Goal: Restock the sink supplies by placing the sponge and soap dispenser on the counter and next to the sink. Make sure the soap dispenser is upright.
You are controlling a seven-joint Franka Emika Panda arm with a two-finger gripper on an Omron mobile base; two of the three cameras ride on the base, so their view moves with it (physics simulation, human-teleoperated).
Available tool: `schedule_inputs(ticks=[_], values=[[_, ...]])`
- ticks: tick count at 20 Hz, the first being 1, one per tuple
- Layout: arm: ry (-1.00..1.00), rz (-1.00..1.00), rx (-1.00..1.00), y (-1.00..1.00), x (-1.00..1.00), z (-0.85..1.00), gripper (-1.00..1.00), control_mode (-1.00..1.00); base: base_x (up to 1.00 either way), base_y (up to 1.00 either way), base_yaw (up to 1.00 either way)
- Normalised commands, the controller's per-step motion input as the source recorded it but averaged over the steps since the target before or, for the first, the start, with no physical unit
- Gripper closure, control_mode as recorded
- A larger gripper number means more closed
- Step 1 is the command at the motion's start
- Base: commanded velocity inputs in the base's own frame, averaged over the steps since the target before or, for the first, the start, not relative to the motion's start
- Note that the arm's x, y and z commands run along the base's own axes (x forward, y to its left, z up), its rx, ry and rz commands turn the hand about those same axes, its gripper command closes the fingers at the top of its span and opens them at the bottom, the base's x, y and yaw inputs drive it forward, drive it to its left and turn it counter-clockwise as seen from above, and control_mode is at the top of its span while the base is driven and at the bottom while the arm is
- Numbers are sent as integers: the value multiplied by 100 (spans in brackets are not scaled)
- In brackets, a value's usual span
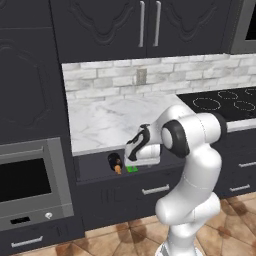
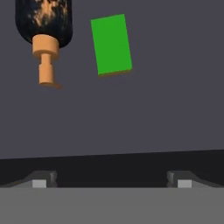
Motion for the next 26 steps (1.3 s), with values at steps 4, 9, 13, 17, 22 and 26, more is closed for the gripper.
schedule_inputs(ticks=[4,9,13,17,22,26], values=[[0,0,0,0,0,-28,-100,-100,0,0,0],[4,0,0,0,0,-25,-100,-100,0,0,0],[5,0,0,0,-11,-11,-100,-100,0,0,0],[1,0,0,0,-51,-1,-100,-100,0,0,0],[1,0,0,0,-69,0,-100,-100,0,0,0],[1,0,0,0,-76,0,-100,-100,0,0,0]])
